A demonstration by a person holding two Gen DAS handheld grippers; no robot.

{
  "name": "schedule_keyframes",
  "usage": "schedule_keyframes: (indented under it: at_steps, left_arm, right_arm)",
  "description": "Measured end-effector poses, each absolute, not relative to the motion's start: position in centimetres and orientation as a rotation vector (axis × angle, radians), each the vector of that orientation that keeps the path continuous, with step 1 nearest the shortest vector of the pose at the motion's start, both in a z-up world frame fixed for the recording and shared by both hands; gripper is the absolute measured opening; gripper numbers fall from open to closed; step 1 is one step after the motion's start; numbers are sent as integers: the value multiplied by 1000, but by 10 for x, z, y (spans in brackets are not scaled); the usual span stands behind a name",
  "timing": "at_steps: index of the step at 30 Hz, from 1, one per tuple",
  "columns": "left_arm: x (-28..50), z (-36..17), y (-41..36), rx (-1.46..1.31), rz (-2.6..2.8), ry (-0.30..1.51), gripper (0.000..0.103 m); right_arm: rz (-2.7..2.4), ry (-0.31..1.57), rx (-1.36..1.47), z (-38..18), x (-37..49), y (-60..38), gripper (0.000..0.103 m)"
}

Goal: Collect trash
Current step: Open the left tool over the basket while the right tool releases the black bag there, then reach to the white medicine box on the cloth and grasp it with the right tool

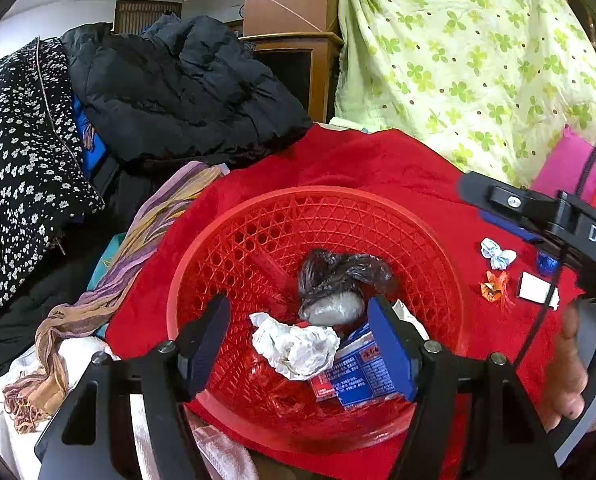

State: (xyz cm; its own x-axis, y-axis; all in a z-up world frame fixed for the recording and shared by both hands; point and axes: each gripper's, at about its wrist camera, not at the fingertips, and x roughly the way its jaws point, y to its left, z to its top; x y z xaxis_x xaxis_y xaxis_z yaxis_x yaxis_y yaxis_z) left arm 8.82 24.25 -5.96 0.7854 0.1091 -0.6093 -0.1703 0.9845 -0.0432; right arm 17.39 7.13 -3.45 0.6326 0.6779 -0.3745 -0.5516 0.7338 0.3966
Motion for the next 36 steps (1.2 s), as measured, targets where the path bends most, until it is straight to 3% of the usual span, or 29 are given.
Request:
schedule_keyframes:
  at_steps: [23, 36]
  left_arm:
    - [74, -23, 113, 145, 6, 601, 75]
    - [89, -36, 37, 256, -74, 642, 75]
  right_arm:
    - [282, 480, 359, -43, 136, -193, 63]
    - [176, 593, 524, -79, 151, -251, 63]
